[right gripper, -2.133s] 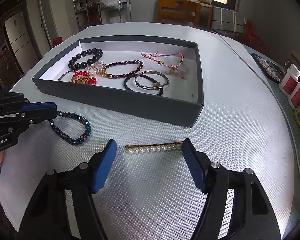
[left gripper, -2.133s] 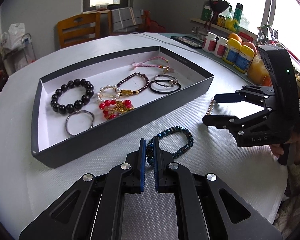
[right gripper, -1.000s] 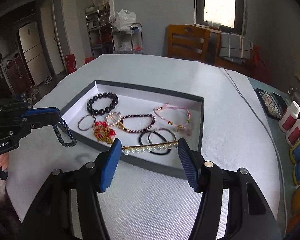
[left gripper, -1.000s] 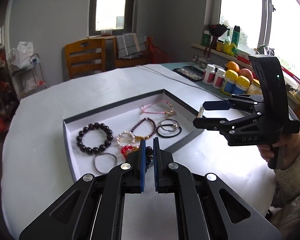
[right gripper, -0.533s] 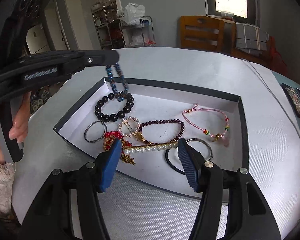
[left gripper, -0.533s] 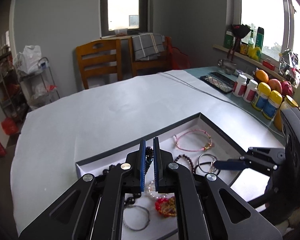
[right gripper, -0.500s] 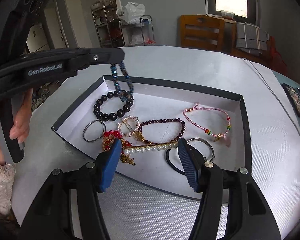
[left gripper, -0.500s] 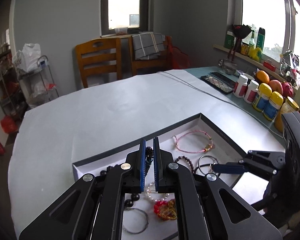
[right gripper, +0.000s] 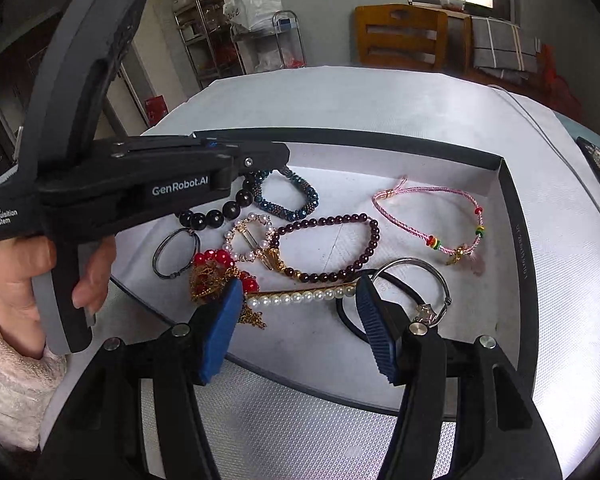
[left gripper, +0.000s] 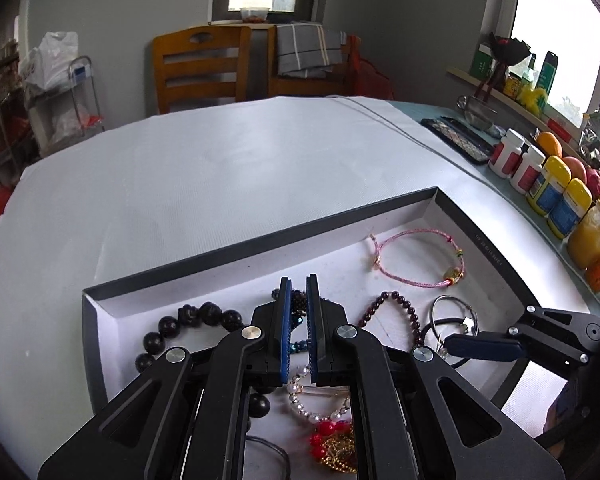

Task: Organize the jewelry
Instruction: 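Lower the bracelet and hairpin into the box and open both tools, then lift both open tools away from the box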

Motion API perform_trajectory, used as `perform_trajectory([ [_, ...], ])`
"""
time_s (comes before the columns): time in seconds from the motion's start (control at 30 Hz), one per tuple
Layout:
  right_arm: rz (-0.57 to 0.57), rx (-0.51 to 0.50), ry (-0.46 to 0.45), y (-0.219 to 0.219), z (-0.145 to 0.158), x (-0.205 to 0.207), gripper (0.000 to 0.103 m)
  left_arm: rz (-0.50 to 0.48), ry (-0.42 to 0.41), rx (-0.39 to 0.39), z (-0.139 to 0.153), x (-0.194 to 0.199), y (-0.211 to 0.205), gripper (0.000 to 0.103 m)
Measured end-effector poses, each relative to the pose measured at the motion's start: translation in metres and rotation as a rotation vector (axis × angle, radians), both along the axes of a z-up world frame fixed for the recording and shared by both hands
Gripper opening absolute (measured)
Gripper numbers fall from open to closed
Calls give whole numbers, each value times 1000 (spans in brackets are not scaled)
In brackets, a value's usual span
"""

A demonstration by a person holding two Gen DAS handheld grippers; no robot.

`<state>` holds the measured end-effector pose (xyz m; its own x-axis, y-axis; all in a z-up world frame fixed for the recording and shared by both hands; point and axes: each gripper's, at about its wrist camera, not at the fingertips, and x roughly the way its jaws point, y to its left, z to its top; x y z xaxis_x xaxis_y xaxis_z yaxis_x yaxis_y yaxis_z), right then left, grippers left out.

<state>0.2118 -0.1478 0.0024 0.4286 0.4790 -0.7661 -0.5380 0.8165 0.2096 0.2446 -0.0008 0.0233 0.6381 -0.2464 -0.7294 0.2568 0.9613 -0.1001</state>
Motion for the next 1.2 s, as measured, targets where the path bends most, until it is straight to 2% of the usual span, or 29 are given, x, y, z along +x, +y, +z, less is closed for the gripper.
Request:
perform_trajectory([
  [0.23,0,-3,-17,1,-1,-3,60,-5,-1,15,1,-4,0,8],
  [0.4,-3,0,-28,-2,0,-5,66,-5,5,9,1,-6,2,18],
  [0.47,-6,10,-24,-3,1,-4,67,2,-2,6,3,-9,3,30],
  [0.6,-14,20,-42,-7,7,-6,72,9,-26,-15,16,-17,3,35],
  [0.67,-3,35,-57,-8,12,-9,73,14,-41,-28,24,-23,4,44],
  [0.8,-21,36,-95,-14,23,-16,80,11,-58,-25,40,-42,6,48],
  [0.97,-52,49,-121,-31,42,-27,89,25,-106,-2,61,-75,15,78],
  [1.1,-67,33,-151,-43,50,-46,94,44,-119,23,67,-106,21,83],
  [1.2,-75,7,-163,-50,47,-61,97,50,-138,22,64,-132,24,92],
])
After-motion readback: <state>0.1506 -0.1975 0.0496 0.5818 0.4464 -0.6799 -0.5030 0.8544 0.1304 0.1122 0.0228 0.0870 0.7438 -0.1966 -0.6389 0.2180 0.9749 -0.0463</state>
